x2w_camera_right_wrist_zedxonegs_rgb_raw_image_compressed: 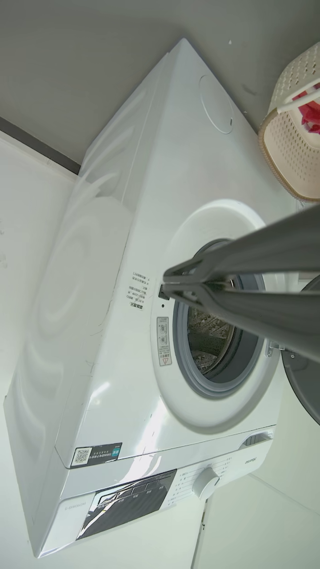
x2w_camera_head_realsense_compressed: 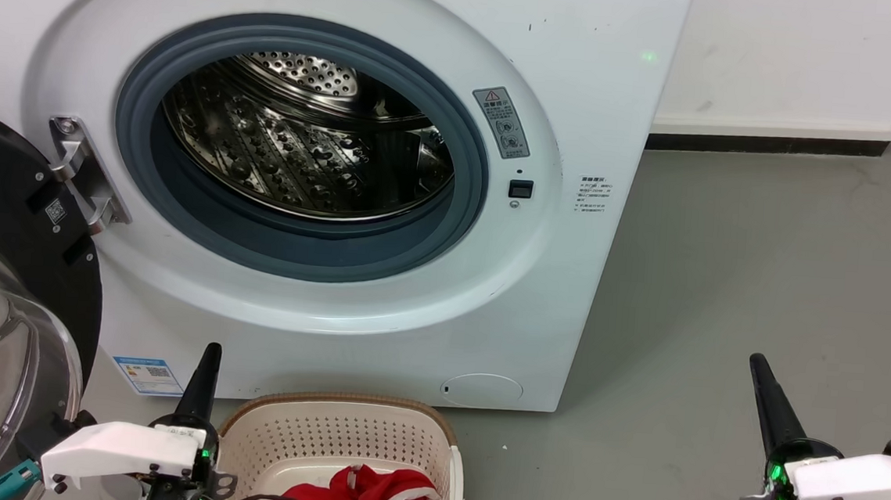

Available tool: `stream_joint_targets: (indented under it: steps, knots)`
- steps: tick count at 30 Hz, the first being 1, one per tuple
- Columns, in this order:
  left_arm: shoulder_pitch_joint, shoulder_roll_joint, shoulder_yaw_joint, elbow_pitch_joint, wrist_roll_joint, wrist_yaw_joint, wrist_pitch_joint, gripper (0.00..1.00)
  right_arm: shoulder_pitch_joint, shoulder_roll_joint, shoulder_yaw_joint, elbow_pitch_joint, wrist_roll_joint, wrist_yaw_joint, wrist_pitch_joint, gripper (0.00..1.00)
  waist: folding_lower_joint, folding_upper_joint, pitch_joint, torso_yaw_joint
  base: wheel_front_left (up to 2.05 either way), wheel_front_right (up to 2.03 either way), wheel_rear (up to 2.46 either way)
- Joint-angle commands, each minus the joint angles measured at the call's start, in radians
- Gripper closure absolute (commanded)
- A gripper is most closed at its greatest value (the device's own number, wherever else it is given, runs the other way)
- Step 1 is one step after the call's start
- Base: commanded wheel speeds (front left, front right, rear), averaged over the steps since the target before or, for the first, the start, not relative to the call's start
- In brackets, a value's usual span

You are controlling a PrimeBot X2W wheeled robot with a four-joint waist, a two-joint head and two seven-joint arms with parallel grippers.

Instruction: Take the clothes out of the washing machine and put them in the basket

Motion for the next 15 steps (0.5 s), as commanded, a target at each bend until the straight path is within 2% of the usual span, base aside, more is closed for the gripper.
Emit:
stream_joint_targets:
  steps: [1,15]
  knots:
    - [-0.022,0.0,0.004,-0.002,-0.023,-0.008,0.006,1.0,-0.021,-0.003,-0.004,0.002,0.028,0.0,0.004,1.0,-0.0001,0.0,0.0,0.001,0.0,0.0,0.0]
    - [-0.029,-0.003,0.012,0.005,-0.131,-0.019,0.028,1.0,-0.036,0.0,-0.02,0.021,0.142,0.0,0.019,1.0,-0.0001,0.0,0.003,0.006,0.0,0.0,0.0]
